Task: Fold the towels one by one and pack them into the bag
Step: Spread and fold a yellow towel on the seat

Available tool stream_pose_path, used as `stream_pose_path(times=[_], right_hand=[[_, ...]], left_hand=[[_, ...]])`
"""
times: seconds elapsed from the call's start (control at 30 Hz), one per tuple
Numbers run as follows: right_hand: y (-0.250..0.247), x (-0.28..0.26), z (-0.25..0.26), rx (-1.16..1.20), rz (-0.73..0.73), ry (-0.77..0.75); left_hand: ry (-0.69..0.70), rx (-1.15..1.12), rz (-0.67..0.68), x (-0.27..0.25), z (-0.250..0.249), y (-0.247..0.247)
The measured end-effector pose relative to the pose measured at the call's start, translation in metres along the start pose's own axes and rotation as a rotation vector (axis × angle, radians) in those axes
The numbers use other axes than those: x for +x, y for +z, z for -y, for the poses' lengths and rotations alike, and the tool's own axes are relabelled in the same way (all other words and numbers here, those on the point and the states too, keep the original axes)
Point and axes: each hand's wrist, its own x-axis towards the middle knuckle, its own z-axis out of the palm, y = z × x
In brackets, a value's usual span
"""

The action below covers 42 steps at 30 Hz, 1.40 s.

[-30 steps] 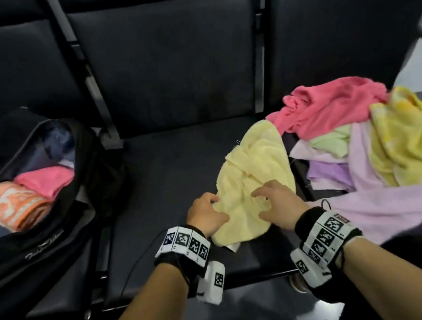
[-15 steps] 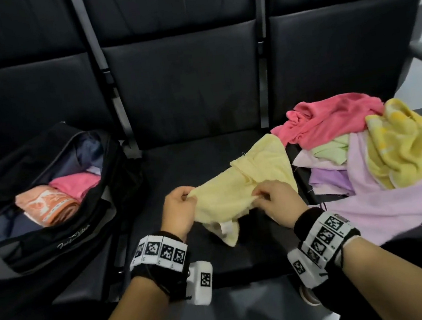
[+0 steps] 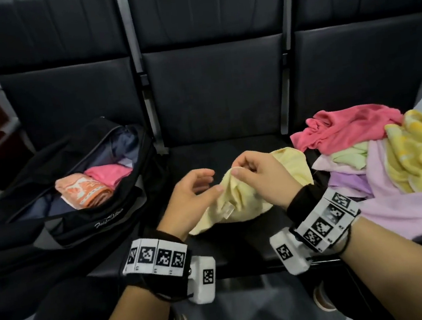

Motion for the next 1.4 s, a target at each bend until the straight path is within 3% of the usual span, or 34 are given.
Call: stream_pose_path(times=[0.1,0.23,0.5,0.63,0.83,1.03,1.13,1.27,1.4], right_hand=[[0.013,-0.003,0.005,-0.044,0.046,0.0],[0.014,-0.01,0.006,-0.087,0.056,0.0],[0.007,-0.018,0.006,-0.106,0.124,-0.022],[0.006,-0.018,0.003,-0.214,0.181,-0.073],[-0.002,-0.017,-0.007,-0.294,0.156,-0.097],[-0.035,-0.018,-0.026,-0.427,0.196,-0.067],[-0.055,-0.017,-0.036,-0.493,0.099,0.028],[-0.051,-0.016,-0.031,-0.336,-0.025,0.004],[-0.035,-0.008,-0.009,-0.177,0.039,-0.045]], left_hand=[[0.076,0.081,0.114,-0.01,-0.005,0.016],[0.117,0.179,0.094,-0.016,0.005,0.031],[0.267,0.365,-0.194,-0.018,0.012,0.03],[0.314,0.366,-0.254,-0.017,0.009,0.018],[0.426,0.323,-0.36,-0.017,-0.005,-0.012],[0.353,0.147,-0.647,-0.009,-0.022,-0.065],[0.275,0.147,-0.794,-0.005,-0.017,-0.093],[0.142,0.182,-0.731,-0.002,0.0,-0.097],[0.129,0.158,-0.518,-0.003,0.007,-0.069]])
